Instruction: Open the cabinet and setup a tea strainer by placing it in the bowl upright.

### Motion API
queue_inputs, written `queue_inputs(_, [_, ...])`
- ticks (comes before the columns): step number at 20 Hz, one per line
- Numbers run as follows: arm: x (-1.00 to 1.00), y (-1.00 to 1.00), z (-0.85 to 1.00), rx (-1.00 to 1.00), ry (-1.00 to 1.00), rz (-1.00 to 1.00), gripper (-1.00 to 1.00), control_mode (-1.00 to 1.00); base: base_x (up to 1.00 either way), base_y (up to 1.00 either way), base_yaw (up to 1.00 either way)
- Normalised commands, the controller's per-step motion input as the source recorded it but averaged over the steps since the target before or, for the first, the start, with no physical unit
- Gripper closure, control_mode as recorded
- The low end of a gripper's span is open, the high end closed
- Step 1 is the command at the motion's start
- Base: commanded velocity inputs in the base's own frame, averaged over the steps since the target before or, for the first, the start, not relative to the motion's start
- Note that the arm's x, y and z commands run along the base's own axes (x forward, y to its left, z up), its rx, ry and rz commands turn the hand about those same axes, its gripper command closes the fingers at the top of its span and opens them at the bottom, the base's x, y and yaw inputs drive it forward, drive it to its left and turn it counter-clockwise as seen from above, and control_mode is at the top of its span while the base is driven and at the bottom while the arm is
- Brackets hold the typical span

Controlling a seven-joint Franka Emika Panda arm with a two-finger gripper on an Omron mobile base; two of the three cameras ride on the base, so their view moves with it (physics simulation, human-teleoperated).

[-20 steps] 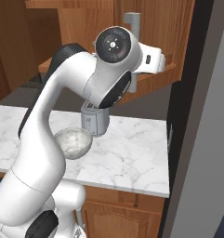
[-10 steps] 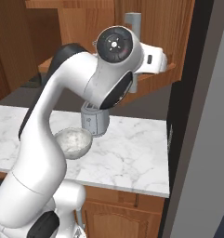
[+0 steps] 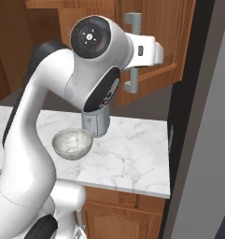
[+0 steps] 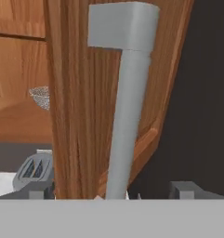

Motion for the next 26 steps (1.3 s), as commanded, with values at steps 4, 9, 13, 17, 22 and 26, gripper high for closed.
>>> queue_inputs(4, [-0.12,0.58,0.18,-0.29,0.1,-0.06,-1.0,-1.0,0.0,0.0,0.0])
queue_inputs(9, [-0.17,0.57,-0.01,-0.39,0.13,-0.12,-1.0,-1.0,0.0,0.0,0.0])
queue_inputs(13, [0.01,0.54,-0.17,-0.43,0.26,-0.07,-1.0,-1.0,0.0,0.0,0.0])
queue_inputs(17, [0.12,0.5,-0.26,-0.44,0.36,-0.07,-1.0,-1.0,0.0,0.0,0.0])
queue_inputs(22, [0.24,0.06,-0.4,-0.33,0.48,-0.08,-1.0,-1.0,0.0,0.0,0.0])
queue_inputs(26, [0.31,0.02,-0.12,-0.31,0.48,-0.04,-1.0,-1.0,0.0,0.0,0.0])
